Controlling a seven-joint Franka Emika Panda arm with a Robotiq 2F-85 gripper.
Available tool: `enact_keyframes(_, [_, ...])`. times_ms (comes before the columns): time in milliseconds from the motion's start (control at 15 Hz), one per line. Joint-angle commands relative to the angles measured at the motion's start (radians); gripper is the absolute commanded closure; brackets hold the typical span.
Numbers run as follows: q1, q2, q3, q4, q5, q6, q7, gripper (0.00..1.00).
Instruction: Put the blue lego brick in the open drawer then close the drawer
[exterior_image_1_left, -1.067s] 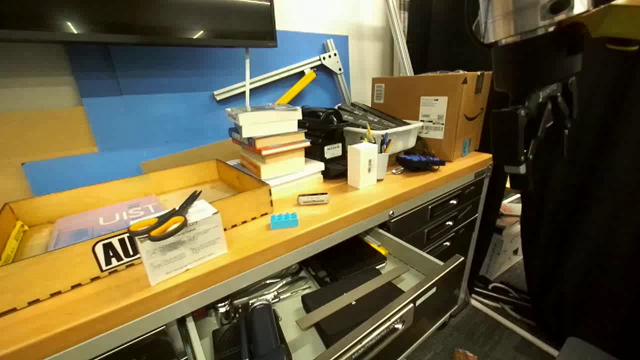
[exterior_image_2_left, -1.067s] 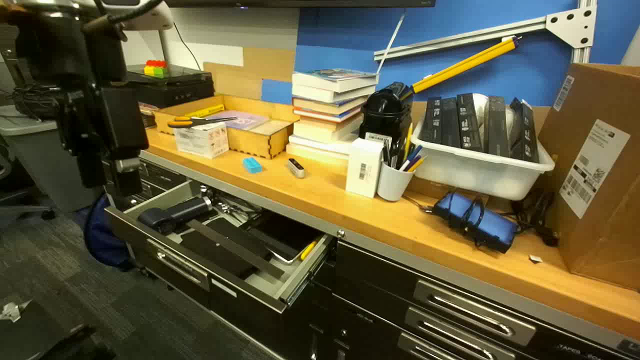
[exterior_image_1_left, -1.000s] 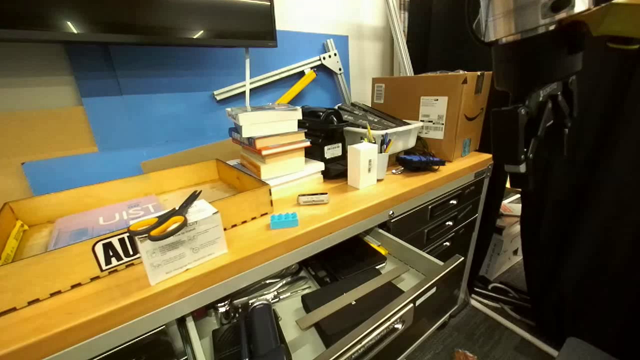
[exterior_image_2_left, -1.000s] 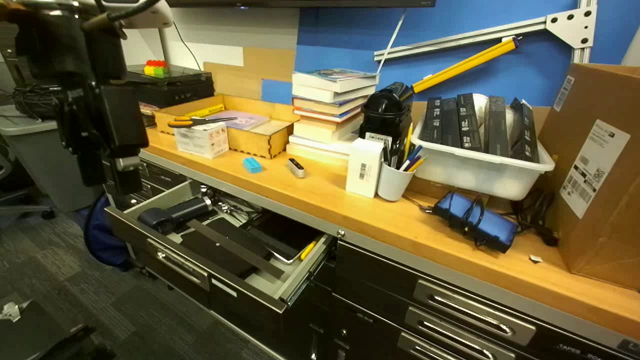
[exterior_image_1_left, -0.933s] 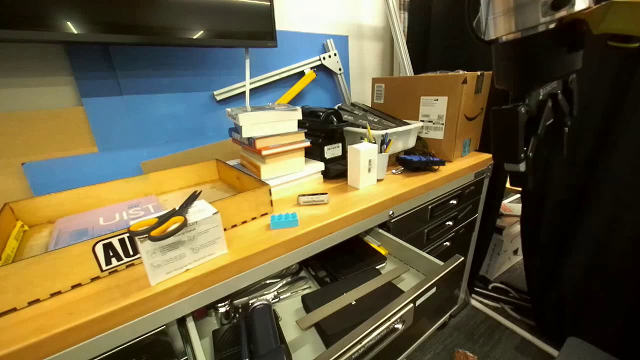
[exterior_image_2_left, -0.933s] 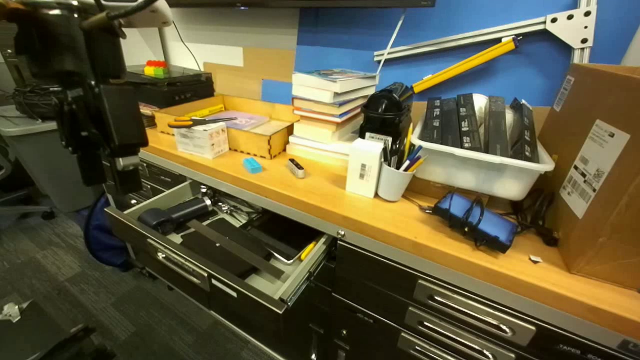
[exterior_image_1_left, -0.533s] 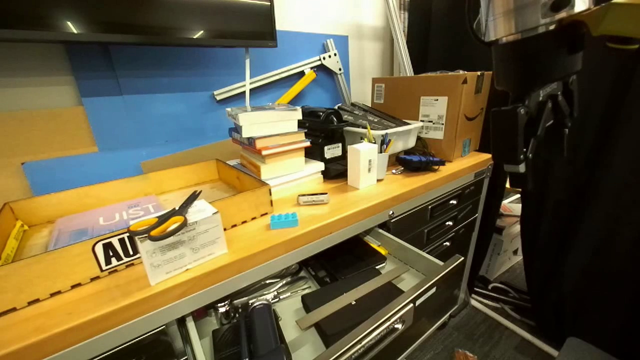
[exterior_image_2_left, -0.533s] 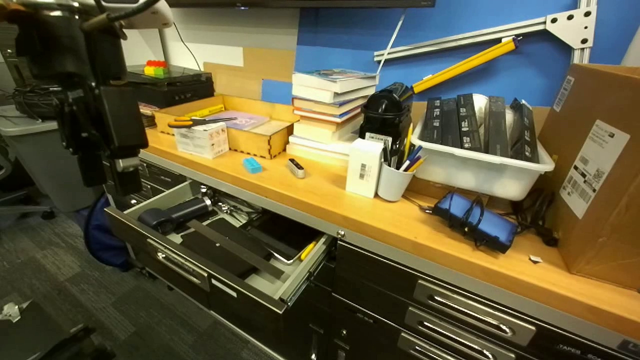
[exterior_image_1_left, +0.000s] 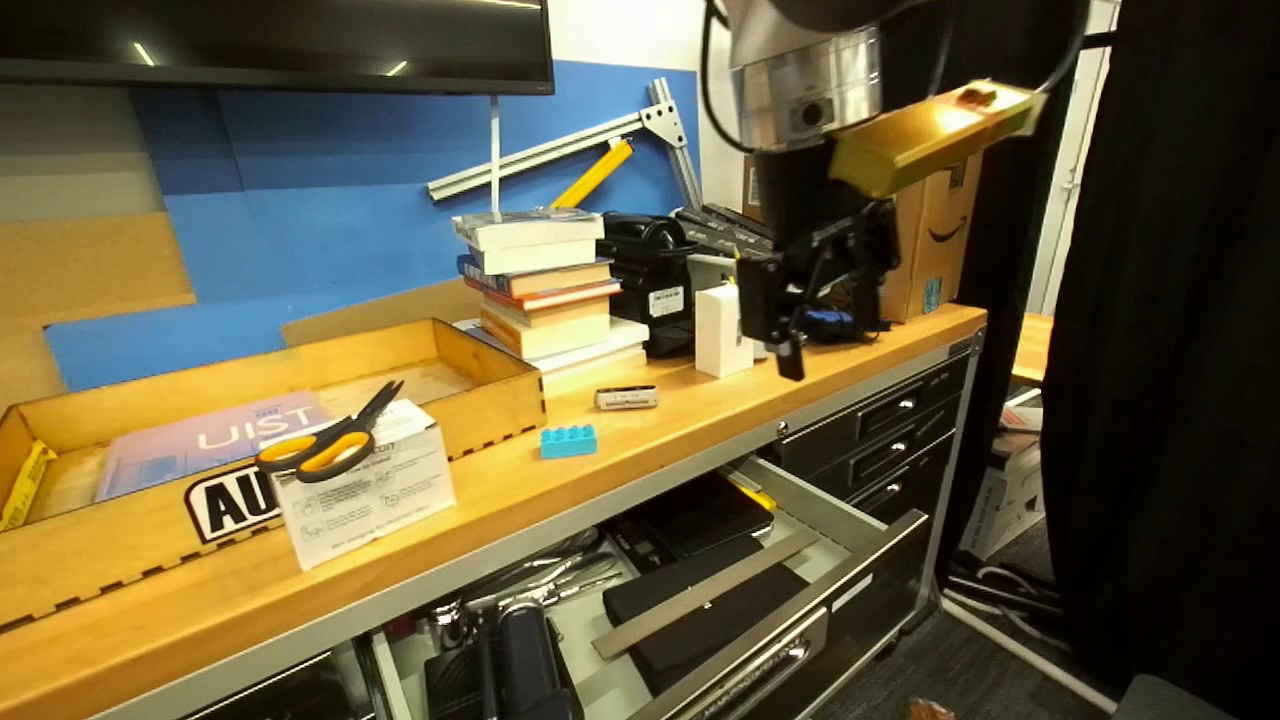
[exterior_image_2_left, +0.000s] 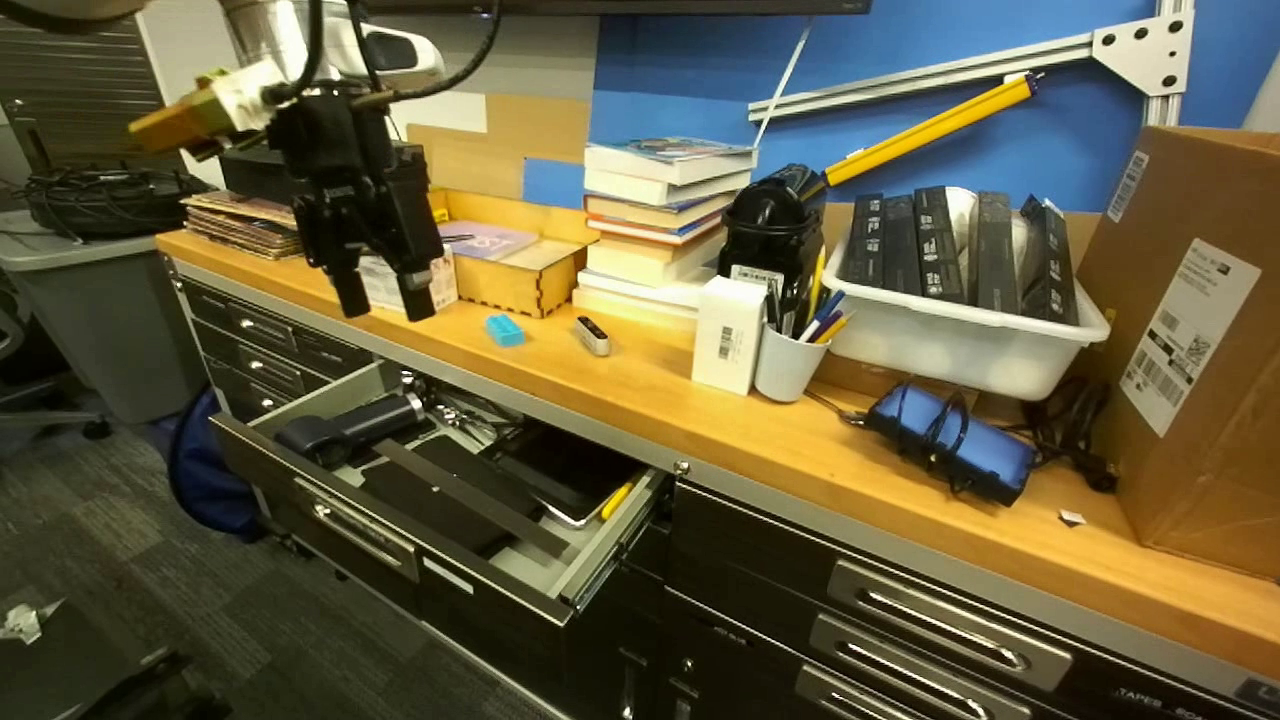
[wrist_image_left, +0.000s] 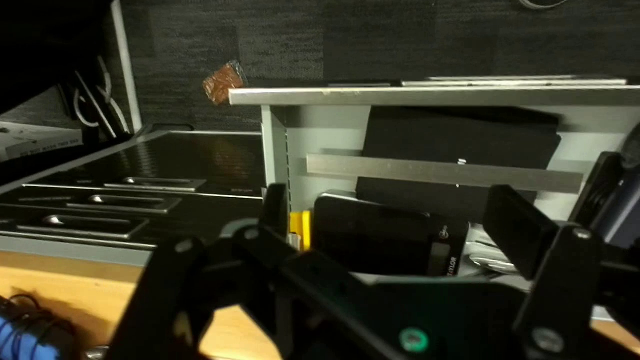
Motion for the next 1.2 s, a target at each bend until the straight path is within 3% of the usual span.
enact_keyframes(0, [0.032,0.250,0.031,0.209,-0.008,0.037,0.069,0.00])
enact_keyframes(467, [0.134,0.614,0.017,0.515,0.006,0.140,0.283,0.00])
enact_keyframes(1133, [0.242,0.844,-0.108,0.696,-0.016,0.210,0.501,0.00])
